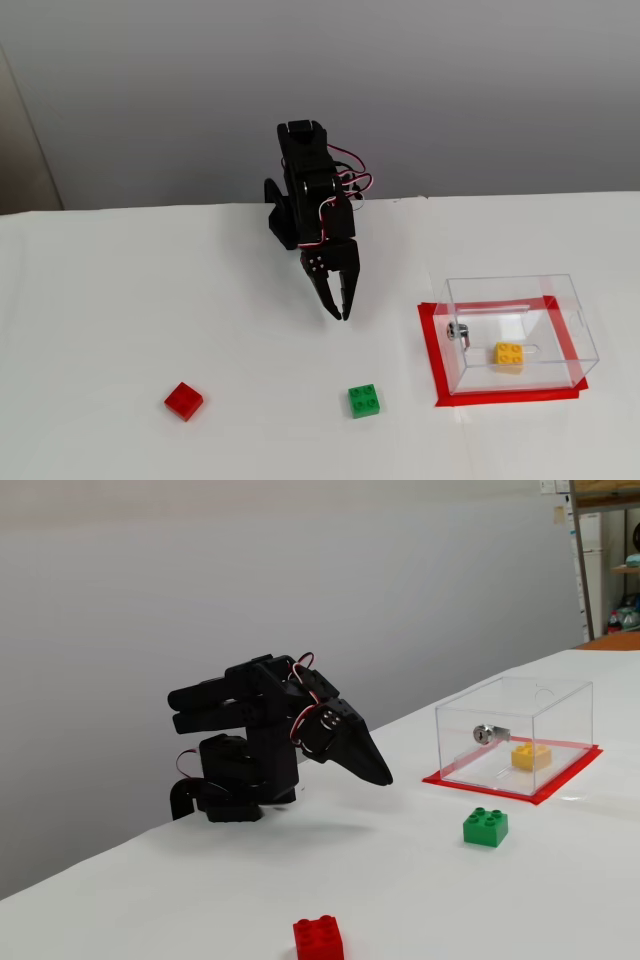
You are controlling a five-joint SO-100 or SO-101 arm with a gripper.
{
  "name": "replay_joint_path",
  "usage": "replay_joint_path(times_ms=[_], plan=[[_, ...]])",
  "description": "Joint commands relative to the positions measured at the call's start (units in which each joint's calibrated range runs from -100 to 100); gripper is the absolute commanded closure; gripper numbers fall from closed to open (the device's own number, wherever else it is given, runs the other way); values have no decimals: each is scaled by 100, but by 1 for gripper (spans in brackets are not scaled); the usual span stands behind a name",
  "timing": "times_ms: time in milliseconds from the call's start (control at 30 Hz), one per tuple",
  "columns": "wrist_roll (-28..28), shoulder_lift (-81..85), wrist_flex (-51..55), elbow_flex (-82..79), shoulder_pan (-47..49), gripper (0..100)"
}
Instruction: Pick the yellow lego brick and place it into the transparent box
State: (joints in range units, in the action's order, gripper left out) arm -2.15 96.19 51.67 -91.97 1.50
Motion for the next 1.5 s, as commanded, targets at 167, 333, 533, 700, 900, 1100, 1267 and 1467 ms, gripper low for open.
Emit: replay_joint_path(times_ms=[167,333,533,700,900,1100,1267,1467], plan=[[17,355,-93,-469,2,98],[22,355,-93,-749,91,98],[11,355,-76,-749,142,99],[11,355,-50,-749,142,99],[11,355,-50,-749,142,99],[-15,355,-41,-749,150,99],[-9,355,-6,-740,150,99],[-46,355,507,-541,135,99]])
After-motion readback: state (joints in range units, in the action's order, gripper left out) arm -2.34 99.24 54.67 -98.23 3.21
